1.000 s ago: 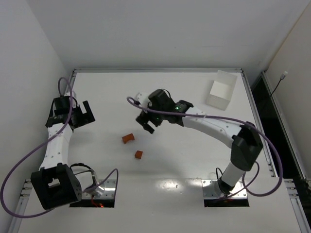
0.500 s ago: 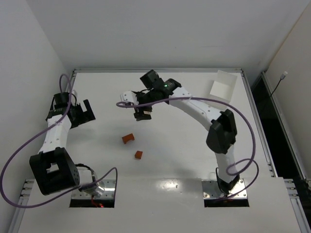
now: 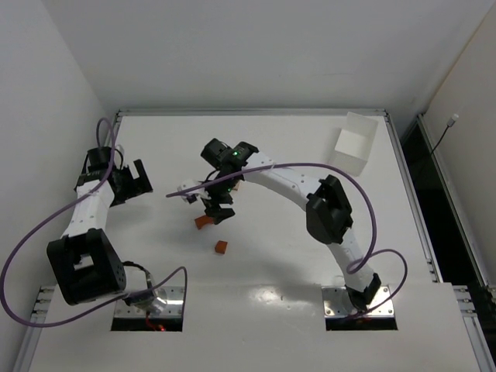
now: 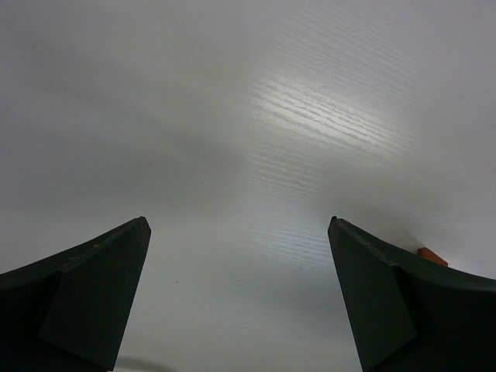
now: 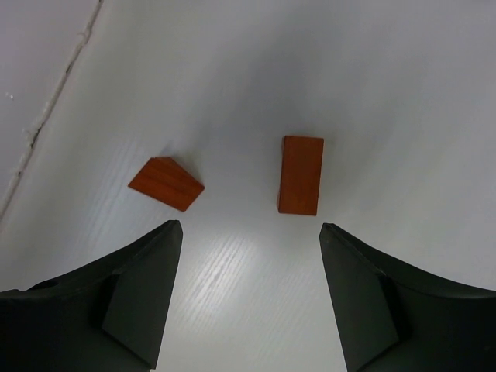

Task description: Build the wood block tower

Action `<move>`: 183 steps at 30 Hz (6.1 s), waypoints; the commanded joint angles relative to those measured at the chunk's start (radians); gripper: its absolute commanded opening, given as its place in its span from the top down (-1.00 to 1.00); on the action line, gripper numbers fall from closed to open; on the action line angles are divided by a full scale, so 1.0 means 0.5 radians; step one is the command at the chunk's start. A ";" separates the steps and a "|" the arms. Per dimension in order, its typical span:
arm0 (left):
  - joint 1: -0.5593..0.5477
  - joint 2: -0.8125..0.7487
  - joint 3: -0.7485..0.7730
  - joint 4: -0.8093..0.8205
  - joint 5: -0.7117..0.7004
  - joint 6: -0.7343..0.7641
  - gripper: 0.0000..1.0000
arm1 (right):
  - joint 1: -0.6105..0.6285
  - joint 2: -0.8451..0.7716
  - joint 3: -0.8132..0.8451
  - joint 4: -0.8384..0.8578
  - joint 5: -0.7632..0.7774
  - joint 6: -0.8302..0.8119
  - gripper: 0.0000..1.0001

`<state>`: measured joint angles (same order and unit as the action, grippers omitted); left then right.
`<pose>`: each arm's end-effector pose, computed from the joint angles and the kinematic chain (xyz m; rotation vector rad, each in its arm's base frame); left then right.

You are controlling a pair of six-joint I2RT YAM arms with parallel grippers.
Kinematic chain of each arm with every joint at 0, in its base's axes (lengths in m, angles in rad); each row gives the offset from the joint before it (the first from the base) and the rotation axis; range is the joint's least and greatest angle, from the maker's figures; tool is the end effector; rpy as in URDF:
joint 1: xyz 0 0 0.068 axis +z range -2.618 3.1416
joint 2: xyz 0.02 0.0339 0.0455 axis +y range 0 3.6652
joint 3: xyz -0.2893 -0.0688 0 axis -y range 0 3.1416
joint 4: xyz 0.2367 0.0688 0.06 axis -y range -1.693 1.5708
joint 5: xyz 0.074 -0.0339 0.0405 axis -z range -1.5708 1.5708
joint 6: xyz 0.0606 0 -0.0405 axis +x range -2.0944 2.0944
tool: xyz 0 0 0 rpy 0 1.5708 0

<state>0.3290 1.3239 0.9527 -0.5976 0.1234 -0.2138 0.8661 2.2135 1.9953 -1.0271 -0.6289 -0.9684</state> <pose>0.2557 0.0794 0.2535 -0.6320 2.4522 -0.1109 0.2817 0.3863 0.2359 -2.2040 1.5085 0.8439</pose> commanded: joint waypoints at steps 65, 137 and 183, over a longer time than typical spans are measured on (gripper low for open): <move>0.017 -0.147 -0.068 0.115 -0.292 -0.195 -1.00 | -0.250 -0.031 0.540 0.377 1.119 2.532 1.00; 0.017 -0.184 -0.144 0.152 -0.409 -0.296 -1.00 | -0.201 0.377 0.351 0.440 2.071 3.934 1.00; 0.017 -0.206 -0.181 0.170 -0.373 -0.296 -1.00 | -0.220 0.065 -0.007 1.047 1.844 3.477 -0.45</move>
<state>0.3290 1.2587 0.8726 -0.5335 -0.0734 -0.3531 0.7609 2.3913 2.0644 -0.6392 0.3286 0.8577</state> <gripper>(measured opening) 0.996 0.718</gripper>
